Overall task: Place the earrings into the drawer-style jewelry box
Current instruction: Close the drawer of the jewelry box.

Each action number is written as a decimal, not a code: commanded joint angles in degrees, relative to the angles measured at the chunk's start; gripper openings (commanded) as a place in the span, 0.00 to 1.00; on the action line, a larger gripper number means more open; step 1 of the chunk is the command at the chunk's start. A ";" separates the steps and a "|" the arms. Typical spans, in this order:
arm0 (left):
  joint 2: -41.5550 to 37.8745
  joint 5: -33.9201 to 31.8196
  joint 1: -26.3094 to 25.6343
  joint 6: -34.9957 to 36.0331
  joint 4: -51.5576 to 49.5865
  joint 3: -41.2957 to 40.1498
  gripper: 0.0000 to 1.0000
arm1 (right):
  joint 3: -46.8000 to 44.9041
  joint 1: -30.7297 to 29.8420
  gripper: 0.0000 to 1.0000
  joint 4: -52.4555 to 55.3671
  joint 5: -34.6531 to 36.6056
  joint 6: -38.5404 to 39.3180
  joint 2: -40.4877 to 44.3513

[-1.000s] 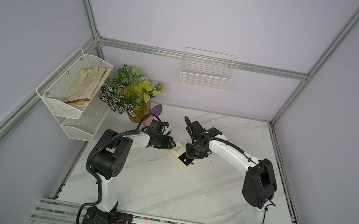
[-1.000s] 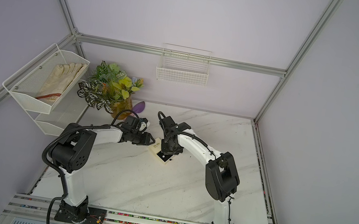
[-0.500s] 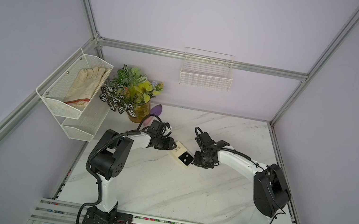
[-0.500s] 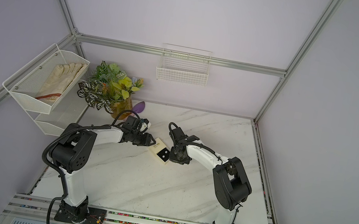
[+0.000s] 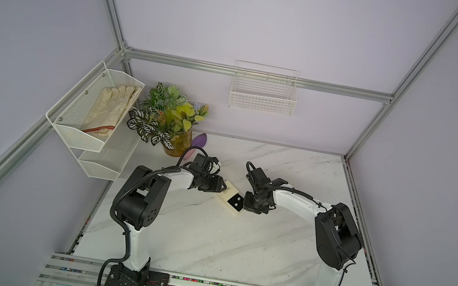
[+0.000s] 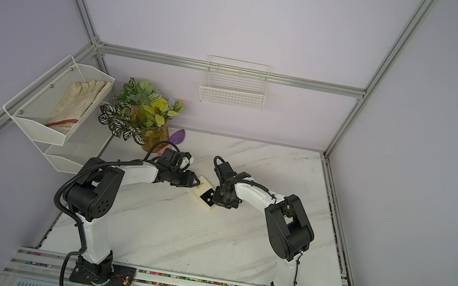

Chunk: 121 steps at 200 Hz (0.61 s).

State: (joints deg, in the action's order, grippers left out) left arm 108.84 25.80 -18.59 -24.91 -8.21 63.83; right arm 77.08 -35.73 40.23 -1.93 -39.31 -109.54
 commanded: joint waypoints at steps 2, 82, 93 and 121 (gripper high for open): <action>-3.15 0.83 -0.51 -0.65 0.92 -1.31 0.49 | 1.89 0.31 0.20 -1.64 -1.17 0.20 -0.77; -4.34 1.53 -1.88 -2.16 2.76 -3.62 0.49 | 2.25 0.98 0.20 -4.14 -3.52 0.15 -1.84; -4.49 1.60 -2.11 -2.16 2.93 -3.80 0.49 | 2.58 1.01 0.20 -4.32 -3.70 0.13 -2.17; -4.47 1.62 -2.49 -2.25 2.95 -4.05 0.49 | 3.49 1.10 0.20 -5.00 -4.04 0.02 -2.72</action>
State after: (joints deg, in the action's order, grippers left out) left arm 108.07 26.06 -20.16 -26.52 -5.48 61.54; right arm 78.52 -34.96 37.93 -5.19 -39.13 -111.72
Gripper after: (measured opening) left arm 0.488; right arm 0.200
